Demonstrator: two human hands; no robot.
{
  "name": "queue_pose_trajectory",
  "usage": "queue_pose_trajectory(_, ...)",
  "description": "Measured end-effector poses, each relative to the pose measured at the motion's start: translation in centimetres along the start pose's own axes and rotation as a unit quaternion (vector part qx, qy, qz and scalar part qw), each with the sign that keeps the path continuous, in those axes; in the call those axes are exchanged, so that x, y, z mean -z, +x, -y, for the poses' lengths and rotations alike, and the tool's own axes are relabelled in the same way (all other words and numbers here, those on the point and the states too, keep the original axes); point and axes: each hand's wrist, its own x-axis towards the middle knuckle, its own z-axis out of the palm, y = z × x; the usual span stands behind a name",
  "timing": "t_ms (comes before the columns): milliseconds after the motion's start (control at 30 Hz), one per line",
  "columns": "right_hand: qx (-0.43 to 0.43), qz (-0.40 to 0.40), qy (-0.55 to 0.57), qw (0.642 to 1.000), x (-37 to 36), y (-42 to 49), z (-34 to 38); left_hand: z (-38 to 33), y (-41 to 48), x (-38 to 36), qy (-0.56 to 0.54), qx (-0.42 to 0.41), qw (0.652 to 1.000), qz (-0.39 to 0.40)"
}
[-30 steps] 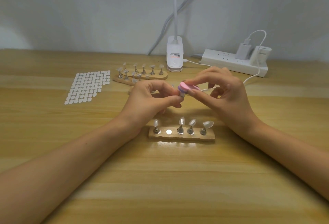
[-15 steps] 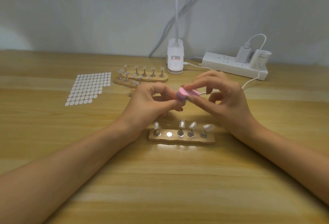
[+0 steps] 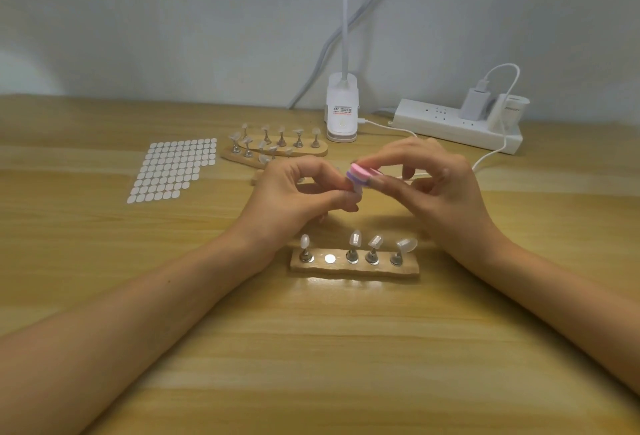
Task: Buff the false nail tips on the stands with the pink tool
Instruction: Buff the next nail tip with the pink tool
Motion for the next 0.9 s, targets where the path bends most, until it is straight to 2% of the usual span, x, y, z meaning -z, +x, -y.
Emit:
queue_pose_trajectory(433,-0.005,0.004,-0.001,1.0,-0.05,-0.13,0.03,-0.09,-0.01,-0.02,0.003,-0.005,1.0,0.005)
queue_pose_trajectory(900,0.029,0.018,-0.011,0.999,-0.03,-0.06,-0.26,0.25,0.18,-0.08,0.007,-0.025,1.0,0.007)
